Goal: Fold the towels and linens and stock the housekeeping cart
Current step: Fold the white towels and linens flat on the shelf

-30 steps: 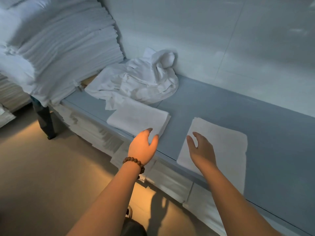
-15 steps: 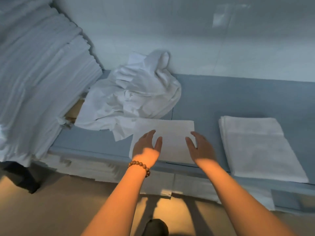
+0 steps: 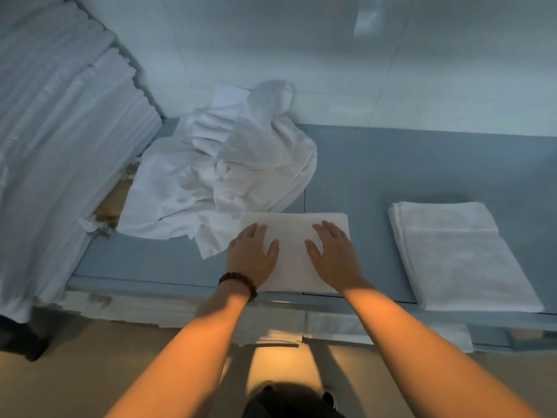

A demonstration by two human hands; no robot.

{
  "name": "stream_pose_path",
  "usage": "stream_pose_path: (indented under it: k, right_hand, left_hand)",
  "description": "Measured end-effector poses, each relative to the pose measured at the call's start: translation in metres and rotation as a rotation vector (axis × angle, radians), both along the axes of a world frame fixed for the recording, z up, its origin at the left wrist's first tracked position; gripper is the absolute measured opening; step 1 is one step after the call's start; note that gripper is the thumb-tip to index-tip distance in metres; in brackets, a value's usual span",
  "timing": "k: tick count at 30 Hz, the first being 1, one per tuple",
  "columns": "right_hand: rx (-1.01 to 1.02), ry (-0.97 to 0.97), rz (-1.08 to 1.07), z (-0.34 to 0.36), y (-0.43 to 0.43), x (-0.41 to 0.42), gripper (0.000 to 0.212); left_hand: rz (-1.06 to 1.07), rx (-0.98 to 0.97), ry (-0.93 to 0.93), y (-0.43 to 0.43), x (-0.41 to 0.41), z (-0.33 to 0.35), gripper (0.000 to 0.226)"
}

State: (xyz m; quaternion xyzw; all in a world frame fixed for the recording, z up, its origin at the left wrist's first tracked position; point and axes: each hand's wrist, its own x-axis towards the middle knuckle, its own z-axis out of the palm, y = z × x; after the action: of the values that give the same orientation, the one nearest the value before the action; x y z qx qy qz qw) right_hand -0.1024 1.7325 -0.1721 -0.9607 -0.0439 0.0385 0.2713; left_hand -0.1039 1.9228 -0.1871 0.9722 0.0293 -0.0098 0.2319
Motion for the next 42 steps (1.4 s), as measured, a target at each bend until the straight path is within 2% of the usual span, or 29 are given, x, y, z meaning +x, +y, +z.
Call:
stream_pose_path:
  k: [4, 7, 11, 19, 23, 26, 28, 34, 42]
  right_hand:
    - [-0.261, 0.135, 0.084, -0.021, 0.01, 0.009, 0.06]
    - [-0.387, 0.193, 0.126, -0.035, 0.01, 0.006, 0.062]
    - [-0.41, 0.167, 0.107, -0.04, -0.001, 0.0, 0.062]
    - [-0.428, 0.248, 0.008, -0.041, -0.042, -0.031, 0.062]
    - [-0.4, 0.255, 0.001, -0.039, -0.05, -0.031, 0.06]
    - [-0.342, 0.248, -0.156, -0.038, -0.06, -0.029, 0.06]
    - [-0.282, 0.285, -0.228, -0.038, -0.066, -0.029, 0.062]
    - [-0.219, 0.267, -0.238, -0.038, -0.067, -0.027, 0.063]
    - [-0.064, 0.21, -0.327, -0.04, -0.075, -0.029, 0.049]
  left_hand:
    - [-0.104, 0.172, 0.18, 0.006, 0.006, -0.022, 0.067]
    - [-0.177, 0.237, 0.205, 0.004, 0.002, -0.035, 0.069]
    - [-0.213, 0.278, 0.178, -0.005, -0.001, -0.039, 0.068]
    - [-0.293, 0.281, 0.17, -0.05, -0.014, -0.041, 0.066]
    - [-0.226, 0.154, 0.146, -0.049, -0.015, -0.04, 0.066]
    - [-0.075, 0.016, 0.193, -0.041, -0.016, -0.038, 0.067]
    - [-0.059, -0.058, 0.224, -0.041, -0.017, -0.036, 0.068]
    - [-0.046, -0.076, 0.164, -0.047, -0.019, -0.034, 0.061]
    - [0.006, -0.18, 0.09, -0.049, -0.021, -0.032, 0.05]
